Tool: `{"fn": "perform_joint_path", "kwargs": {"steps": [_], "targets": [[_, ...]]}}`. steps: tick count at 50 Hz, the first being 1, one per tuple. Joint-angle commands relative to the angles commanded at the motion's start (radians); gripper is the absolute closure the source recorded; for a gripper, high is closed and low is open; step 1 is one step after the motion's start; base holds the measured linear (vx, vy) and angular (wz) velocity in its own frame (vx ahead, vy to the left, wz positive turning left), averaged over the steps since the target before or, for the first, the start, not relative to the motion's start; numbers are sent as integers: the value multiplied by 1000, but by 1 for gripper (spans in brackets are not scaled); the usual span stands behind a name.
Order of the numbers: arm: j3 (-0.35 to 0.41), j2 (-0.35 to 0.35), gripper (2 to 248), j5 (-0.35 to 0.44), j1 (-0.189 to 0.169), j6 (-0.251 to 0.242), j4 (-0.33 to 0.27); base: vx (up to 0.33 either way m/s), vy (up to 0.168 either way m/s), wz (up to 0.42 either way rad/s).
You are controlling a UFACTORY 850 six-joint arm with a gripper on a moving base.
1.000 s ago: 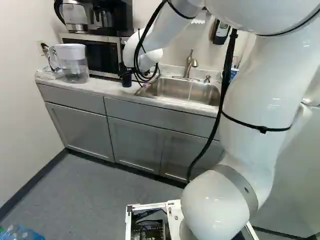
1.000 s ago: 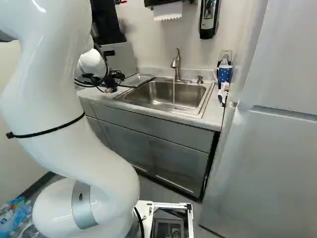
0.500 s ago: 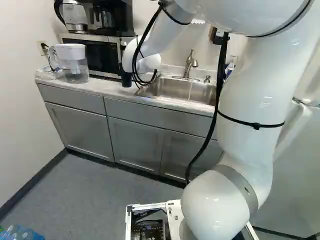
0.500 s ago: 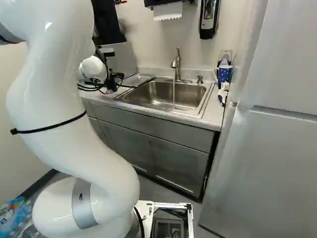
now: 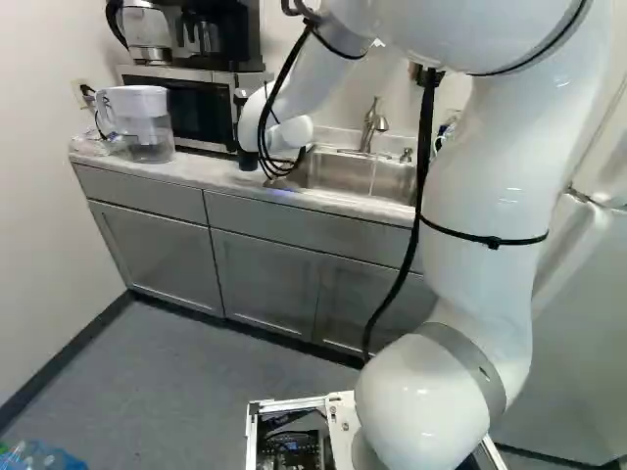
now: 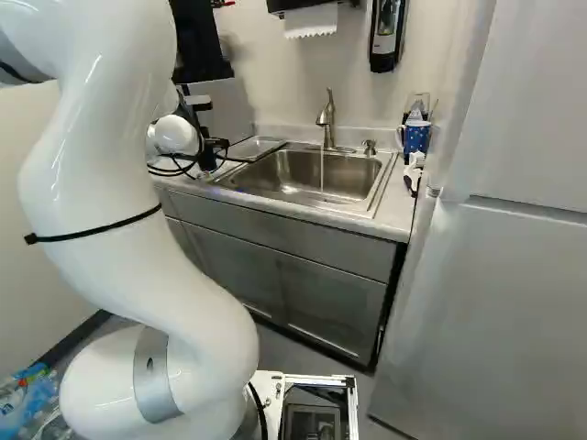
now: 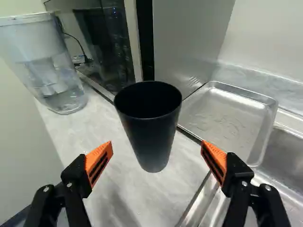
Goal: Rinse the cup and place it in the tray
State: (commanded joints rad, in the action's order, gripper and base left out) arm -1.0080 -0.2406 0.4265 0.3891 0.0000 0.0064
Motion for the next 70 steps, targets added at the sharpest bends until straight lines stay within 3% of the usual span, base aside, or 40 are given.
{"fn": "perform_joint_path", "kwargs": {"steps": [27, 51, 52, 57, 58, 62, 63, 67, 68, 70], "targets": [[7, -19, 3, 128, 3, 0, -29, 0, 0, 0], [7, -19, 6, 131, 3, 0, -29, 0, 0, 0], [7, -19, 41, 131, 3, 0, -29, 0, 0, 0], [7, -19, 41, 131, 3, 0, -29, 0, 0, 0], [7, -19, 79, 131, 3, 0, -29, 0, 0, 0], [7, -19, 79, 131, 3, 0, -29, 0, 0, 0], [7, -19, 115, 131, 3, 0, -29, 0, 0, 0], [7, -19, 115, 131, 3, 0, -29, 0, 0, 0], [7, -19, 133, 131, 3, 0, -29, 0, 0, 0], [7, -19, 133, 131, 3, 0, -29, 0, 0, 0]]}}
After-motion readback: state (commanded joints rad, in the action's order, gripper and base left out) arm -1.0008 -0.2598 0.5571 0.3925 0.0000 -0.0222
